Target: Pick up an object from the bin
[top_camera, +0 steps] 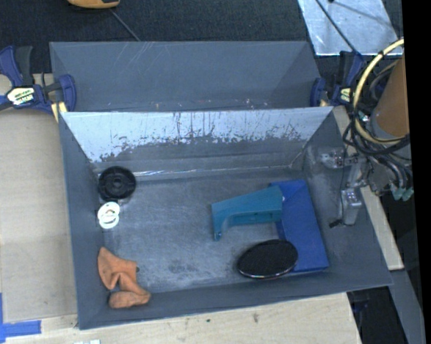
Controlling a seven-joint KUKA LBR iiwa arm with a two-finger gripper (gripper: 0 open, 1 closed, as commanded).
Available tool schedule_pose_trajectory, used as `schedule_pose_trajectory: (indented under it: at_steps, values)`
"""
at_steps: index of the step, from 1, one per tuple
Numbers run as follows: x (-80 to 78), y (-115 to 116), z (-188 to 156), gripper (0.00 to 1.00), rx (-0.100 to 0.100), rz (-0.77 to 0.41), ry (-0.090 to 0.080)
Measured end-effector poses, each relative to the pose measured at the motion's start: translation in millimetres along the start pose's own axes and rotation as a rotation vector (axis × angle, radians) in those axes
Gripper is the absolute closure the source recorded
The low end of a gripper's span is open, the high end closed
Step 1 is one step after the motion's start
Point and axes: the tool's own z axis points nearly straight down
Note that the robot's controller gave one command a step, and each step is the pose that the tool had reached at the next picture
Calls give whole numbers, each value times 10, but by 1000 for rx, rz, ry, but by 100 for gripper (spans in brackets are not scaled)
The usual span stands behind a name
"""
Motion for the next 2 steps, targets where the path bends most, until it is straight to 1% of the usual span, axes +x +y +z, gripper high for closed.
schedule_pose_trajectory:
  at_steps: [1, 2]
  values:
    - [-14, 7, -48, 0, 2, -3, -9]
    - [-303, 411, 416, 0, 3, -22, -15]
